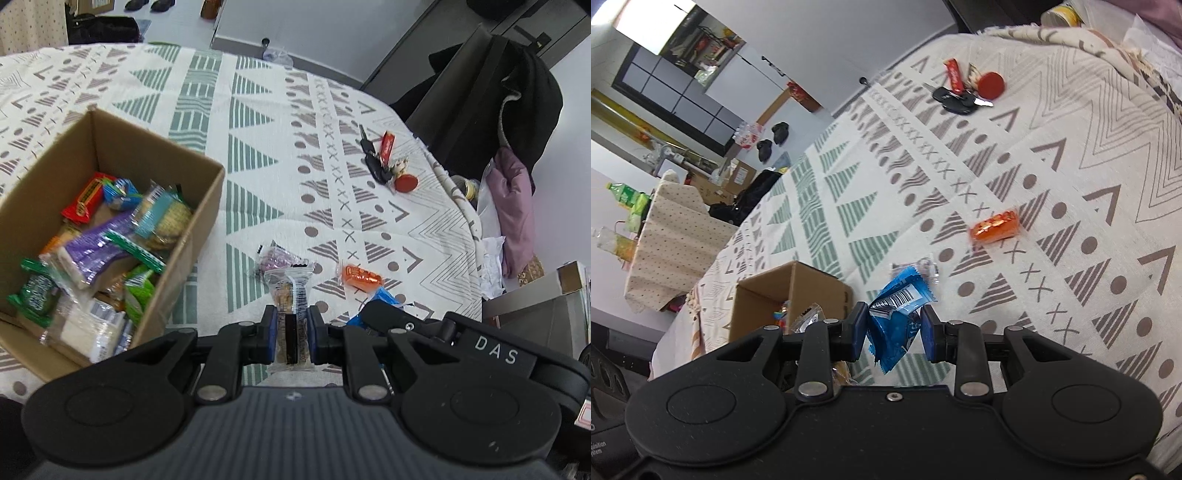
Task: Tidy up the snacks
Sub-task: 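Carry the clear stick packet and blue packet over the box and open both tools, then move both open tools back toward the purple candy and orange packet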
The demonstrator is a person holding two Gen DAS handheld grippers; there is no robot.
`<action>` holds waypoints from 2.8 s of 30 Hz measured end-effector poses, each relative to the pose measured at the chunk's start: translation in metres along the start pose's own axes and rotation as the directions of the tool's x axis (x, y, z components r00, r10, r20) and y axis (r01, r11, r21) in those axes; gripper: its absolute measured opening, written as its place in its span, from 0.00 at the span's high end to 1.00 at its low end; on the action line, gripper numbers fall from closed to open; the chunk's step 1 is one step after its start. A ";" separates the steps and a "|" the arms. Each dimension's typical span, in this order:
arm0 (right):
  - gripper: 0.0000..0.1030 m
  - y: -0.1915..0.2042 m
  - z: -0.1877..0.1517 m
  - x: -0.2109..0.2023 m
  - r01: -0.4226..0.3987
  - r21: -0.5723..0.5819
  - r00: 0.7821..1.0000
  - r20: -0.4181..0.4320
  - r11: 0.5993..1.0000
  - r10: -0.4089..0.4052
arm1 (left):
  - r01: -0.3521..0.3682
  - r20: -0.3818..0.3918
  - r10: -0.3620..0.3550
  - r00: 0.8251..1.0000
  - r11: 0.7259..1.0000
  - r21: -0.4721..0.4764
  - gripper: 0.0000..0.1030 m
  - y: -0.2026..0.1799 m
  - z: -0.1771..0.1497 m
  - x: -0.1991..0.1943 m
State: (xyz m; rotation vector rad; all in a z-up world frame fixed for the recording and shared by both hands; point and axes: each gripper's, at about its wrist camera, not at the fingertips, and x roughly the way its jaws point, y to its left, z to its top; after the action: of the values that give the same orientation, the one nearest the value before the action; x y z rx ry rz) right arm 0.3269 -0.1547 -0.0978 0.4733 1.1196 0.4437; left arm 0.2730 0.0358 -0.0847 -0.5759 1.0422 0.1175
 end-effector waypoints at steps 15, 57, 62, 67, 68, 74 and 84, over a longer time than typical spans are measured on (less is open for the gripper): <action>0.71 0.053 -0.010 -0.004 -0.062 -0.068 0.998 0.013 0.996 0.063 | -0.006 0.085 0.009 0.996 1.000 -0.028 0.85 0.039 0.018 -0.052; 0.57 0.113 -0.030 0.022 -0.106 -0.116 0.994 -0.041 0.988 0.102 | -0.119 0.051 0.128 0.990 0.982 -0.144 0.26 0.128 0.039 -0.081; 0.52 0.096 -0.024 0.013 -0.081 -0.099 0.997 -0.024 0.992 0.079 | -0.110 0.041 0.116 0.992 0.986 -0.123 0.25 0.111 0.038 -0.074; 0.46 0.075 -0.017 0.002 -0.061 -0.082 0.998 0.004 0.995 0.061 | -0.098 0.044 0.103 0.994 0.990 -0.097 0.25 0.091 0.037 -0.067; 0.45 0.070 -0.015 -0.001 -0.058 -0.075 0.998 0.010 0.996 0.059 | -0.096 0.043 0.100 0.994 0.991 -0.093 0.24 0.086 0.036 -0.066; 0.45 0.038 -0.003 -0.012 -0.038 -0.019 0.999 0.035 0.999 0.038 | -0.078 0.033 0.080 0.996 0.995 -0.065 0.24 0.058 0.034 -0.053; 0.46 -0.013 0.015 -0.019 -0.026 0.075 0.998 0.057 0.997 0.022 | -0.060 0.021 0.061 0.998 0.998 -0.015 0.24 0.013 0.033 -0.028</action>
State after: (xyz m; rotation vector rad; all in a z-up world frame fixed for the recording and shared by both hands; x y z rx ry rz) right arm 0.3351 -0.1780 -0.0863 0.5632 1.0804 0.4073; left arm 0.2794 0.0683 -0.0541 -0.5548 1.0386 0.1840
